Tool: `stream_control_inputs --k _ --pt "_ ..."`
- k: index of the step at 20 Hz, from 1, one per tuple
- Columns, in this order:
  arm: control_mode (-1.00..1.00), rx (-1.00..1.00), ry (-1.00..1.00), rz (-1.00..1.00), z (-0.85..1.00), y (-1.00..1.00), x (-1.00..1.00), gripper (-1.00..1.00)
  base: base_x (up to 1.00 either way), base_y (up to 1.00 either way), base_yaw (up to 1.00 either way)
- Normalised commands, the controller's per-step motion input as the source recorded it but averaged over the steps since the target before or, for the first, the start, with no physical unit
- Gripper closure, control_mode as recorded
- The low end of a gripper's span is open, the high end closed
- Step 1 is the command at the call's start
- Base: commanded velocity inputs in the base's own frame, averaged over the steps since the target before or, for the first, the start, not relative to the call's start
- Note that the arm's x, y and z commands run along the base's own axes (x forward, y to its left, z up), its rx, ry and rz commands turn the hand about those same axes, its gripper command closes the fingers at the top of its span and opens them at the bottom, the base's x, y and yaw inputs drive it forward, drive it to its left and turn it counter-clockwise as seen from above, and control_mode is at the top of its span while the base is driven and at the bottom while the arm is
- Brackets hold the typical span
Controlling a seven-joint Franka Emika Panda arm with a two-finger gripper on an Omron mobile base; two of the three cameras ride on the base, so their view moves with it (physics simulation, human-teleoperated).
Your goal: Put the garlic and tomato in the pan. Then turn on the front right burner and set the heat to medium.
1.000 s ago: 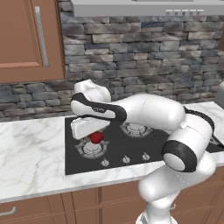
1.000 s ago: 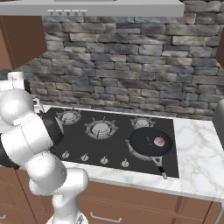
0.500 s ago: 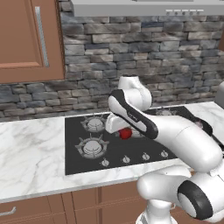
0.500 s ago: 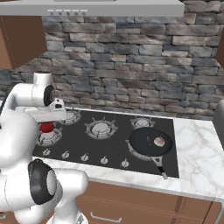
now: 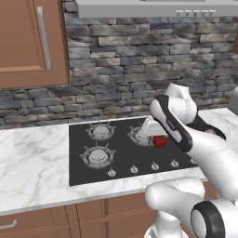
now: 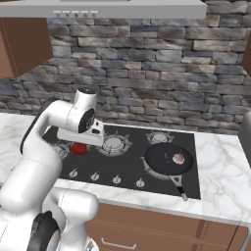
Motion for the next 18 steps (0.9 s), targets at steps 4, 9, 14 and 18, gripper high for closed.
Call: stream_control_inputs --k 4,9,14,18 --pt "-1.0 0.09 0.01 -0.06 0.14 -1.0 0.34 1.0 0.0 0.0 0.0" --pt "-1.0 0.0 0.0 0.0 0.09 -1.0 0.23 1.0 0.0 0.0 0.0" --pt "-1.0 0.0 0.0 0.0 -0.04 -1.0 0.08 1.0 0.0 0.0 0.0" --pt "-1.0 -0.09 0.0 -0.14 -0.23 -1.0 0.32 1.0 0.0 0.0 0.0"
